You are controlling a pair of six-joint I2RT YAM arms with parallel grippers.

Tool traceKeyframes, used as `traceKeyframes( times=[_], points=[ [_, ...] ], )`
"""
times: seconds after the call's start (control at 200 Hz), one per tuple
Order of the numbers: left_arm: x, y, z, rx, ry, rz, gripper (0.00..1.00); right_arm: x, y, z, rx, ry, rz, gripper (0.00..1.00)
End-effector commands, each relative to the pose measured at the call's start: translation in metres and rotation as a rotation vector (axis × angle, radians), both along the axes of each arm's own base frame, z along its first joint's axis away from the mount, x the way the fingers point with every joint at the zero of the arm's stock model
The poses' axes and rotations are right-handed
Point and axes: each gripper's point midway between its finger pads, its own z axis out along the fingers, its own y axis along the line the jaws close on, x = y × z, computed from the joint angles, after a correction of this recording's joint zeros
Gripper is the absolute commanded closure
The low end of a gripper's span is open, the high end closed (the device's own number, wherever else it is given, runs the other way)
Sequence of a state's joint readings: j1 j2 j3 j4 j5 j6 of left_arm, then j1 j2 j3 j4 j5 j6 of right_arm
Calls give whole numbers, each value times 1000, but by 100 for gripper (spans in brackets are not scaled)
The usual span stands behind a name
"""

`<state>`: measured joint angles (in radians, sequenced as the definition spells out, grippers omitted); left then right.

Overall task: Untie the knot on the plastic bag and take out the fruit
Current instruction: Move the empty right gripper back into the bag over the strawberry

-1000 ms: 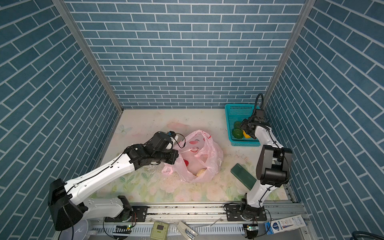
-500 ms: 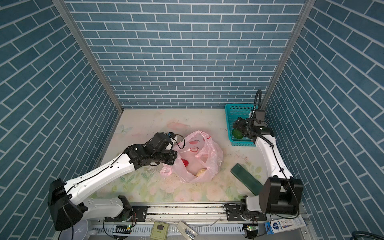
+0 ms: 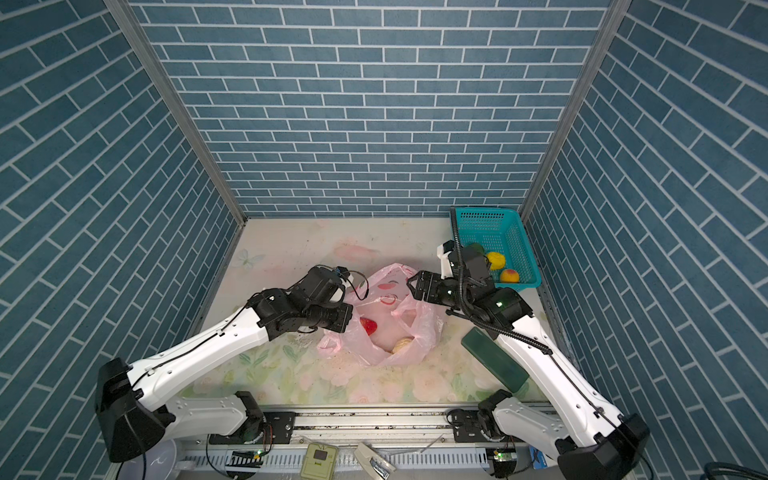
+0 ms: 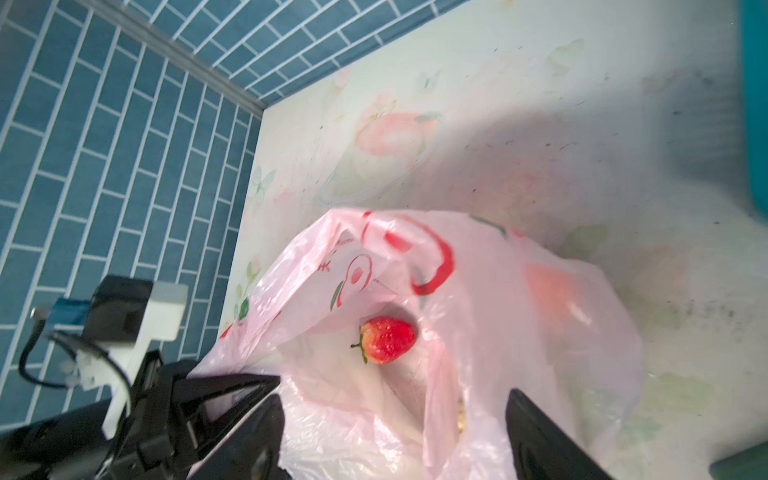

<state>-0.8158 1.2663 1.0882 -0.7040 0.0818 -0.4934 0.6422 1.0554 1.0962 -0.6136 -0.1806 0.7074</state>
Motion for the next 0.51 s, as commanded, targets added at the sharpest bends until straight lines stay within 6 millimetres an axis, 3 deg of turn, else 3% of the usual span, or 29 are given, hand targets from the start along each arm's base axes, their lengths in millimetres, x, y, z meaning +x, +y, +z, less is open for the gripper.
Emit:
traceKeyframes(
  times=[0.0,0.255,0.5],
  points=[
    [-4,11,8,23,-6,6,100,-9,19,-13,-34,16,11,18],
    [-15,26,5,62,26,28,100,-29,85,-43,-100,0,161,18],
    [-18,29,2,58,41,44,100,-41,109,-105,-196,-22,218,20]
  ],
)
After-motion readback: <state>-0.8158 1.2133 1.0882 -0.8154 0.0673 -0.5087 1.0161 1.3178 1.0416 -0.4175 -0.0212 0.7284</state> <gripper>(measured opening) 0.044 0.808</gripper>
